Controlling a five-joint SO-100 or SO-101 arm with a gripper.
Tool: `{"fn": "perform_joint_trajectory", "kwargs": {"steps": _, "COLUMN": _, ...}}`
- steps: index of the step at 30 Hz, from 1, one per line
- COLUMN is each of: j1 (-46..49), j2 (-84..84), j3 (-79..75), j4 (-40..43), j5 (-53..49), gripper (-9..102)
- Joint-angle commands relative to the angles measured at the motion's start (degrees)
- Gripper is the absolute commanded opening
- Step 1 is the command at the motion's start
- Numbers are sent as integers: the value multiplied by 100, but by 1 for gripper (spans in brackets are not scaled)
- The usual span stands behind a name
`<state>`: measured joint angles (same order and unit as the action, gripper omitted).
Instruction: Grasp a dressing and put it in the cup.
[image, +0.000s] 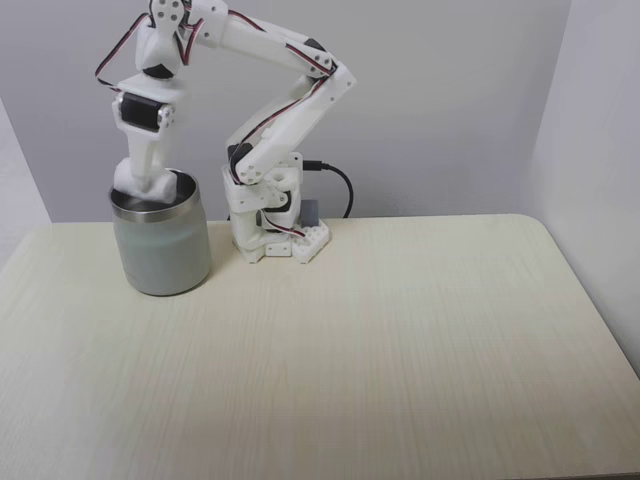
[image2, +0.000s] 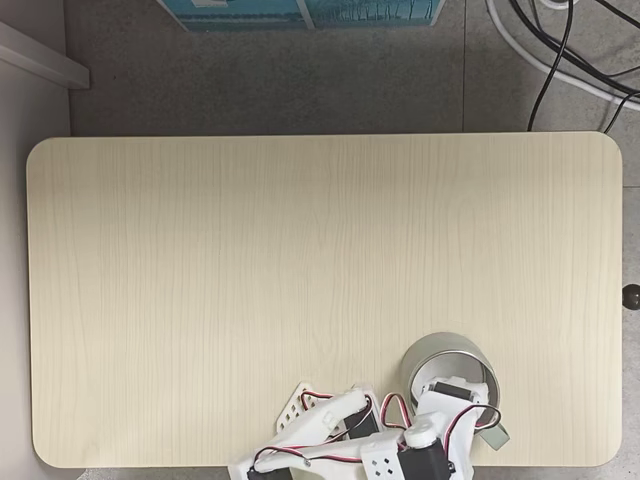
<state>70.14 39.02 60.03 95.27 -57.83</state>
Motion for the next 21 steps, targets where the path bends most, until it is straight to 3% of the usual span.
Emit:
{"fn": "perform_joint_trajectory", "kwargs": {"steps": 1, "j1": 114, "j2": -105, "j3": 18, "j4": 18, "j5": 70, "gripper": 20}}
{"fn": "perform_joint_trajectory", "kwargs": {"steps": 21, "j1": 264, "j2": -308, "j3": -264, "j4": 378, "j5": -624, "gripper": 20}}
